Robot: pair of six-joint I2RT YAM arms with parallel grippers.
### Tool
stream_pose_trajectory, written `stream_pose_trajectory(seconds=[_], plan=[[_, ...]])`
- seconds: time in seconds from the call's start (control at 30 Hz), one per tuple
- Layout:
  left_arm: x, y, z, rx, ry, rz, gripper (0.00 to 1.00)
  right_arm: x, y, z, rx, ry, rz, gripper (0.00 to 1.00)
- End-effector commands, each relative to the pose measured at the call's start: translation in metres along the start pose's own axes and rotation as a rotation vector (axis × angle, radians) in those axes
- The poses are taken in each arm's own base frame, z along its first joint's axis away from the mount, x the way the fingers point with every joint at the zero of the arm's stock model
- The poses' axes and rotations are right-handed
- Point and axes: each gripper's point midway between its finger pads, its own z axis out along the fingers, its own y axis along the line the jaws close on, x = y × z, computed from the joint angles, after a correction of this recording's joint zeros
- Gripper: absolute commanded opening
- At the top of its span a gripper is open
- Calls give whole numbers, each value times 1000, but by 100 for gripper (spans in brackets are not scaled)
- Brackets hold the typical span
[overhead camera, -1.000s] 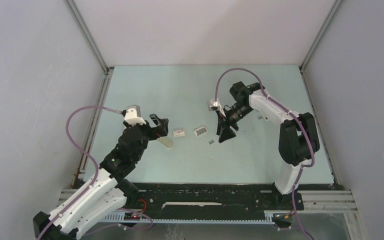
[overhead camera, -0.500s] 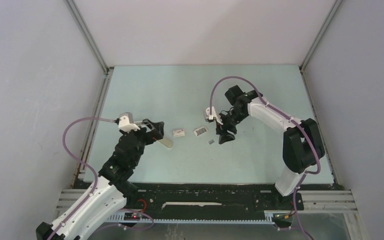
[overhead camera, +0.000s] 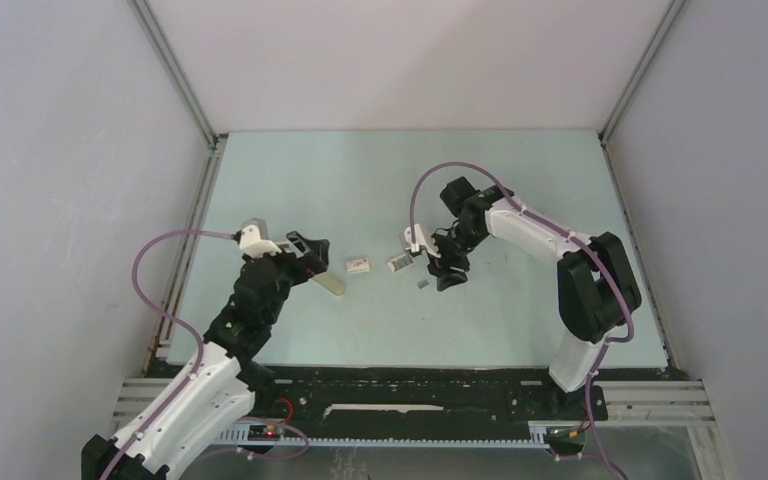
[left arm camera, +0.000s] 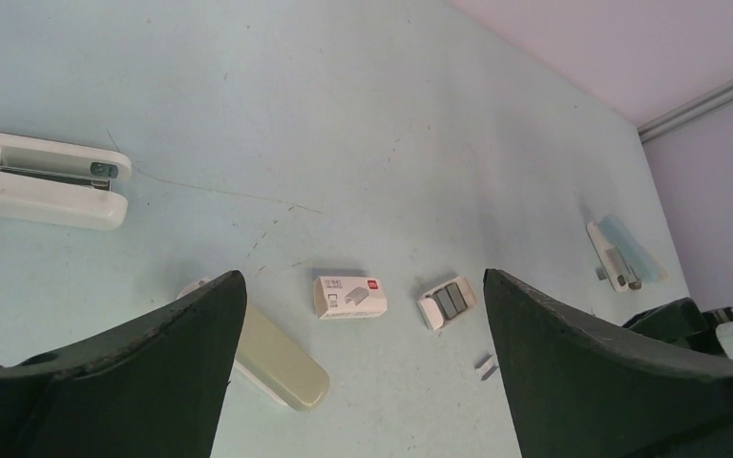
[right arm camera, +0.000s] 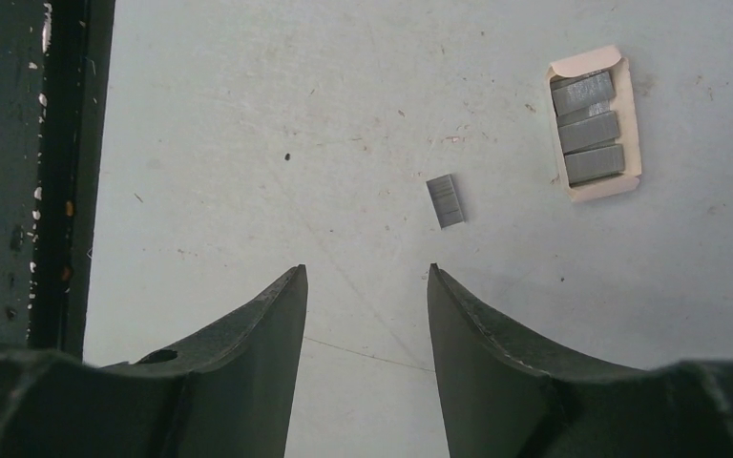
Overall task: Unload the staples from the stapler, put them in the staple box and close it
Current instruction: Pick up the staple from the center of the board.
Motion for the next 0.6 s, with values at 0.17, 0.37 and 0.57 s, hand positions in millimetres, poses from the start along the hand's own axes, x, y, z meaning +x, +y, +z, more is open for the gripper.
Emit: stream_pose_trajectory(seconds=[0.17,0.37,0.57], plan=[[-7,-1,7,13,-28,-48,100,4,-7,4,13,16,-49,58],[-4,5,8,2,-28,-70,100,5,-8,6,8,16,-57,58],[-1,9,10,-6,-20,-76,100,6,-7,8,3,23,-64,58]])
